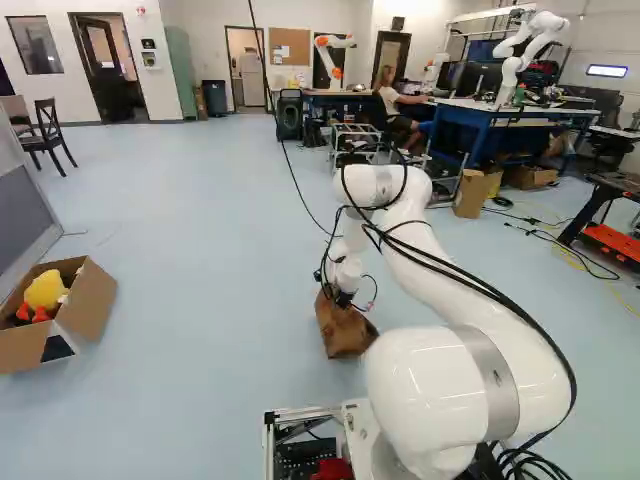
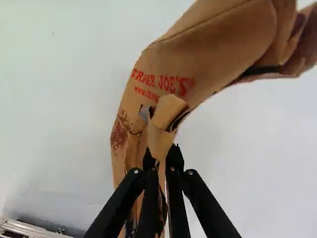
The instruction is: Pick up the grocery bag from the ground
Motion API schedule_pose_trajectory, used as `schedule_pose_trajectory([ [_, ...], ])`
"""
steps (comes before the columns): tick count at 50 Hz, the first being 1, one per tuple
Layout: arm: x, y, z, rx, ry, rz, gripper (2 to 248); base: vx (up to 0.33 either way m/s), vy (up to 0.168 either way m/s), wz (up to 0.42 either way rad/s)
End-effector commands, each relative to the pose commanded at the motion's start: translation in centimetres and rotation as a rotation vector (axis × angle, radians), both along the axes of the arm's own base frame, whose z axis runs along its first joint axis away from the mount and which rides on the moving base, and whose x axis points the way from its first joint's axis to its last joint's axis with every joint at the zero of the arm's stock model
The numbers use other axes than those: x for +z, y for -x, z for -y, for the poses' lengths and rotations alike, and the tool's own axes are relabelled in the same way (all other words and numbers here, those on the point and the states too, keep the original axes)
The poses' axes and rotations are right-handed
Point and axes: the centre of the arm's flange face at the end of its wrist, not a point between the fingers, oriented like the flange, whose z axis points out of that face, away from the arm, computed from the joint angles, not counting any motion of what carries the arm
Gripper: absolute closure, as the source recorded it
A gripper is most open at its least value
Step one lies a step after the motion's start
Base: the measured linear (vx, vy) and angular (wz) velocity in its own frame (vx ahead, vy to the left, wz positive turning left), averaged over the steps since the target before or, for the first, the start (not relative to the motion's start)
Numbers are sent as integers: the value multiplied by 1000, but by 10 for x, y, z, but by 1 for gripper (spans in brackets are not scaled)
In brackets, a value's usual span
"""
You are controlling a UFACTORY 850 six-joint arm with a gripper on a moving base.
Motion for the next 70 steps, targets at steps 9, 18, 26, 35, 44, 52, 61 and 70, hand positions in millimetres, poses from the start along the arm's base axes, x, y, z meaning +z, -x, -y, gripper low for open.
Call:
schedule_pose_trajectory([
  [9,14,1,0,0,0,5,229,0,0,0],
  [18,27,2,0,0,1,10,229,0,0,0],
  [26,39,3,0,0,1,15,229,0,0,0],
  [35,52,4,0,0,1,22,229,0,0,0],
  [44,65,5,0,0,2,29,229,0,0,0],
  [52,77,6,0,0,2,35,229,0,0,0],
  [61,90,8,0,0,3,43,229,0,0,0],
  [70,103,9,-1,0,3,52,229,0,0,0],
])
